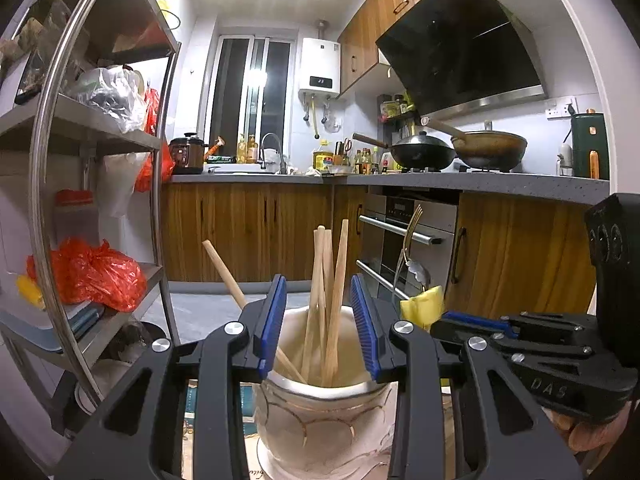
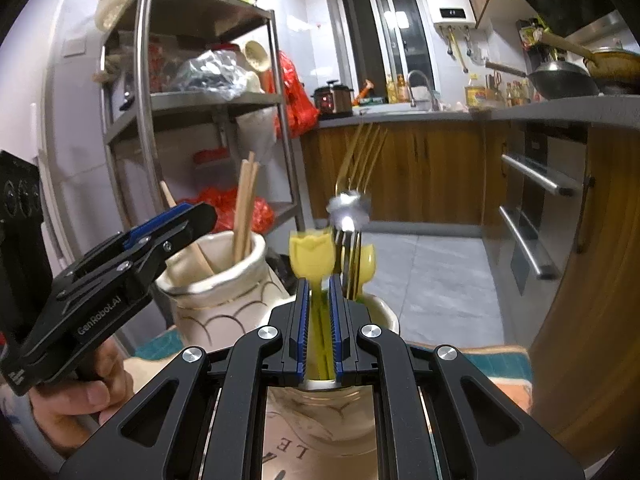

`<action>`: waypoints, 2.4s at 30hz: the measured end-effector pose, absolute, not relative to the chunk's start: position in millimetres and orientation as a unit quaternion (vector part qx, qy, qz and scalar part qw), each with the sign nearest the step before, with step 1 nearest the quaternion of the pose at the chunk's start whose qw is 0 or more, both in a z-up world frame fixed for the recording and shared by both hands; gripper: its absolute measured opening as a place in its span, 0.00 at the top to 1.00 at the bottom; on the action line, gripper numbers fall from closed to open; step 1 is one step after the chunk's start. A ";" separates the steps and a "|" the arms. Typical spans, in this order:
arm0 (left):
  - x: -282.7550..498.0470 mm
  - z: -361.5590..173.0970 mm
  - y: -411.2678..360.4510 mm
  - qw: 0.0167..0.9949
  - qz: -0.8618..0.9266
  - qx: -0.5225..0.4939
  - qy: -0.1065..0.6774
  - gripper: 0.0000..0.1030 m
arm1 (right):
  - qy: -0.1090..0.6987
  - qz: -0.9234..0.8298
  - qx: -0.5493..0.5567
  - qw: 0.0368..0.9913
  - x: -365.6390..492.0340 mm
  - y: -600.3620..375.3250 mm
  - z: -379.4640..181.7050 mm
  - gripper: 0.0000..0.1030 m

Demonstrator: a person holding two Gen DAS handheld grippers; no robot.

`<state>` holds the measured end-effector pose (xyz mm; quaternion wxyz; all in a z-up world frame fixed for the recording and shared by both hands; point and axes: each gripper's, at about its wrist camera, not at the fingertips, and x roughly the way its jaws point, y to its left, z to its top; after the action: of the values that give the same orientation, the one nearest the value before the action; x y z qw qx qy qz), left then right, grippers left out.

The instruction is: Organize utensils

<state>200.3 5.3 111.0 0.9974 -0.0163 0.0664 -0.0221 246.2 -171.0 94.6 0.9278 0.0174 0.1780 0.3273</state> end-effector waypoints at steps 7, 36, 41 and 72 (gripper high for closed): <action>177.0 119.9 17.0 0.997 -0.025 -0.030 0.061 0.46 | 0.145 0.320 0.034 0.936 230.8 -186.2 103.8 0.74; 119.4 78.1 26.9 0.996 -0.021 -0.026 0.081 0.05 | 0.110 0.256 0.025 0.960 177.6 -201.8 66.1 0.07; 112.4 78.7 31.2 0.997 -0.023 -0.038 0.067 0.05 | 0.109 0.257 0.016 0.960 176.2 -199.4 62.4 0.07; 117.1 77.6 30.9 0.996 -0.020 -0.035 0.082 0.05 | 0.121 0.255 0.007 0.959 178.4 -192.4 59.5 0.07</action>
<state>117.1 30.9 77.6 0.9959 -0.0350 0.0815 -0.0200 178.4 -192.4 59.5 0.9592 0.0067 0.1209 0.2554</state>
